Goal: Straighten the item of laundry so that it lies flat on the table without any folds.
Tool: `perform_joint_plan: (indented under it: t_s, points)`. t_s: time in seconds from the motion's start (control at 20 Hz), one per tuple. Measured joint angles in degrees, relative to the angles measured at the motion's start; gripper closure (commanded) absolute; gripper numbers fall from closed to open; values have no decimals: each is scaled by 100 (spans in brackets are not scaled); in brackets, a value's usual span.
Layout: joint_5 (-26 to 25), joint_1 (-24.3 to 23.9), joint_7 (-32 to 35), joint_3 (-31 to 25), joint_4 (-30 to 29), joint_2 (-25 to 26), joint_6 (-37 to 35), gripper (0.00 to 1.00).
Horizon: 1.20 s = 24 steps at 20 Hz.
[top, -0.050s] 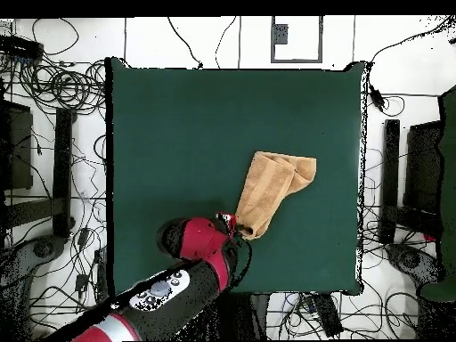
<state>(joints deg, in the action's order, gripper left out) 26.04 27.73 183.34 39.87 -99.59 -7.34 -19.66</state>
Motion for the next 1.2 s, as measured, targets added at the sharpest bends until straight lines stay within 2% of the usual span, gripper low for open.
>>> perform_joint_plan:
  t_s: [0.3,0.65,0.85,0.9,1.1,1.2]
  points:
    - [0,-431,0,-399,-61,-294,1,100]
    - [-4,-1152,0,-1232,-278,-785,76,100]
    - [-100,-1938,0,-2050,-606,-1169,371,100]
    - [-206,-2347,0,-2404,-786,-1344,517,100]
    - [-390,-2824,0,-2779,-991,-1542,638,100]
    - [-602,-3223,0,-3139,-1120,-1661,711,100]
